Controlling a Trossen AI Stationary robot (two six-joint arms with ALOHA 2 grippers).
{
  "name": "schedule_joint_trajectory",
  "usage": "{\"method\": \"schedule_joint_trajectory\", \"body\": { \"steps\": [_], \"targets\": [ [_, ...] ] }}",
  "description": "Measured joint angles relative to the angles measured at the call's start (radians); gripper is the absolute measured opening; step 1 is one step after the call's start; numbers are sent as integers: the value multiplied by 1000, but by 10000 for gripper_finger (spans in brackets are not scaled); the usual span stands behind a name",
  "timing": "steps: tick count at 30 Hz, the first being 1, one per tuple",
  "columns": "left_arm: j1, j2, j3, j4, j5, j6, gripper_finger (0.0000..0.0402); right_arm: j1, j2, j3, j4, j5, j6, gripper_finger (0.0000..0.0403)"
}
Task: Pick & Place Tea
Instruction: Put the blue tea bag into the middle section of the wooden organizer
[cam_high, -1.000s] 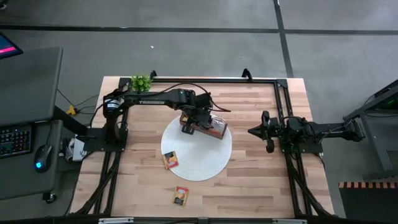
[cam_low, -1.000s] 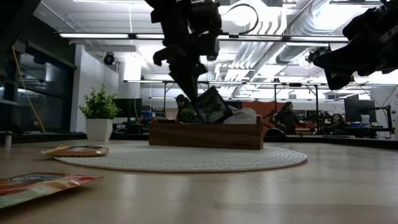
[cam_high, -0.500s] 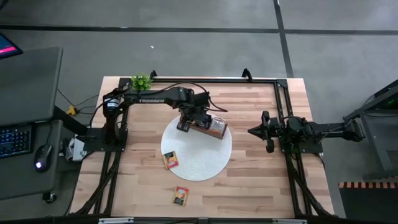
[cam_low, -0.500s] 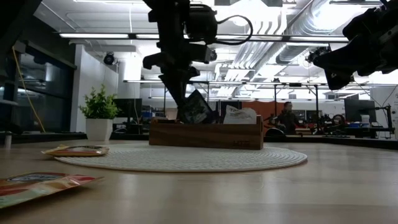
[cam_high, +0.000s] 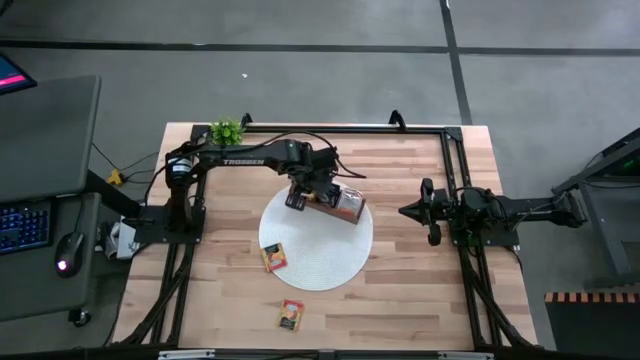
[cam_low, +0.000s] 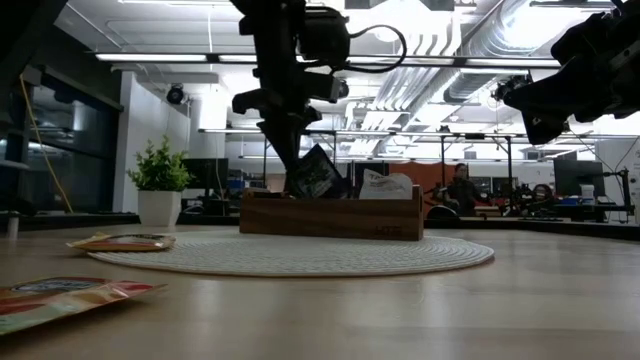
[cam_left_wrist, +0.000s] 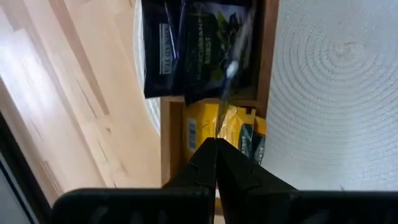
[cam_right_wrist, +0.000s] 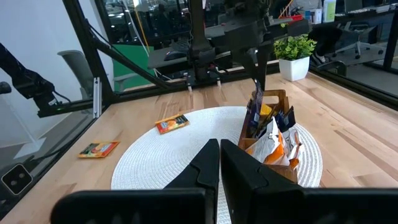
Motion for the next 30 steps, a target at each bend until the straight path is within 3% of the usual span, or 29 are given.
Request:
{"method": "schedule_joint_trajectory", "body": {
  "steps": [12,24,30],
  "targets": [
    [0,-1,115,-106,-32,0,0,0,0,0,0,0,0,12],
    [-37,56,118,-147,59,-24,0,0,0,0,0,0,0,12],
    [-46,72,118,-119,0,-27,0,0,0,0,0,0,0,12]
  ]
}}
